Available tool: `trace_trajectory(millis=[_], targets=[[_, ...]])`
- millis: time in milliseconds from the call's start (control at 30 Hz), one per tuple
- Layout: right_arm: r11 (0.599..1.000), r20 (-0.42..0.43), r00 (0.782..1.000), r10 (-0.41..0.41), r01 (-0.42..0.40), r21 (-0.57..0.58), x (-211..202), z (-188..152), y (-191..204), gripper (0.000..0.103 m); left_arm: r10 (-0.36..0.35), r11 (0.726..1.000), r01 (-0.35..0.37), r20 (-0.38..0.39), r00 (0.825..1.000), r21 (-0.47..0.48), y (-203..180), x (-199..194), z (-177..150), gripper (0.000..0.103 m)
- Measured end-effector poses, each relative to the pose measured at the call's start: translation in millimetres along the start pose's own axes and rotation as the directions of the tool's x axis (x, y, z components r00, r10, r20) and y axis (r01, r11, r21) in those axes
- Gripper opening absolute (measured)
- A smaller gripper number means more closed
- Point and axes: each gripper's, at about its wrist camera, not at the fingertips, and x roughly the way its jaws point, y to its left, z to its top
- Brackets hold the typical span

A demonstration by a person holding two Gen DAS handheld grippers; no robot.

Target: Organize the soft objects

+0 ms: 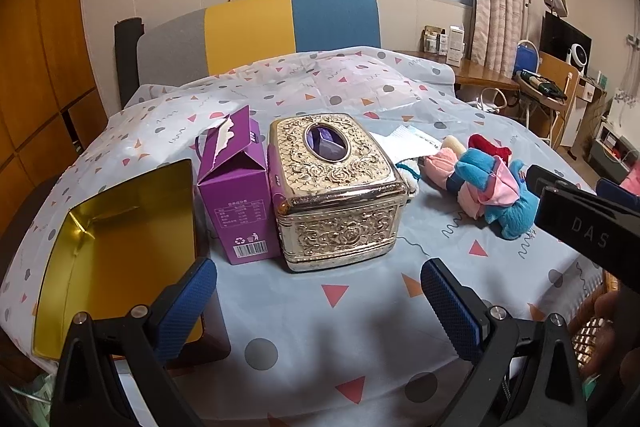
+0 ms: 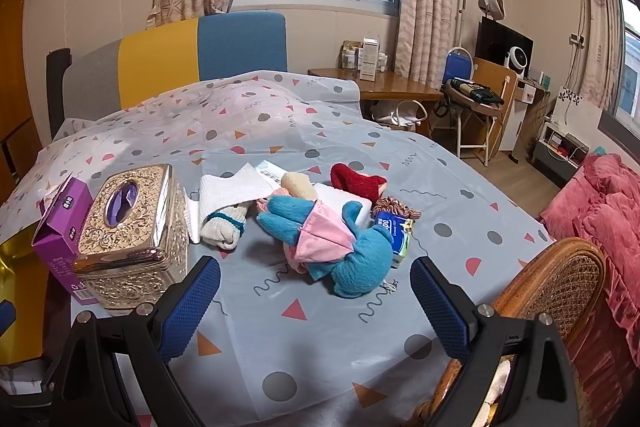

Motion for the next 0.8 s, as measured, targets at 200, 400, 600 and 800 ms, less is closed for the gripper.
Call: trace_trajectory(millis=[200, 400, 600, 800], targets=[[1.000, -0.001, 1.000, -0.003, 0.003, 0.007, 2.8, 0.7, -4.4, 0.098, -0.009, 1.000, 0.009, -0.011, 1.000, 0.009, -3.7, 3.0, -0.4, 0.103], [0.999, -0.032, 0.999, 0.029, -0.028, 0.033, 12.1, 6.5, -19.5, 0.098, -0.254, 0.967, 0.255, -0.096, 0.963, 0.001, -4.3, 16.1, -0.8, 0.103], [0.987, -0.079, 0.996, 0.040, -0.027, 0.160, 27.1, 23.7, -75.6, 0.098, -0.344, 0.929, 0.363, -0.184, 0.921, 0.076, -30.4, 28.6, 4.2, 0.103], [0.970, -0.066, 0.998, -0.019, 0.035, 0.242, 25.0, 33.6, -134.2, 0.098, -0.433, 0.877, 0.469, -0.248, 0.866, 0.107, -62.8, 47.2, 25.4, 0.103]])
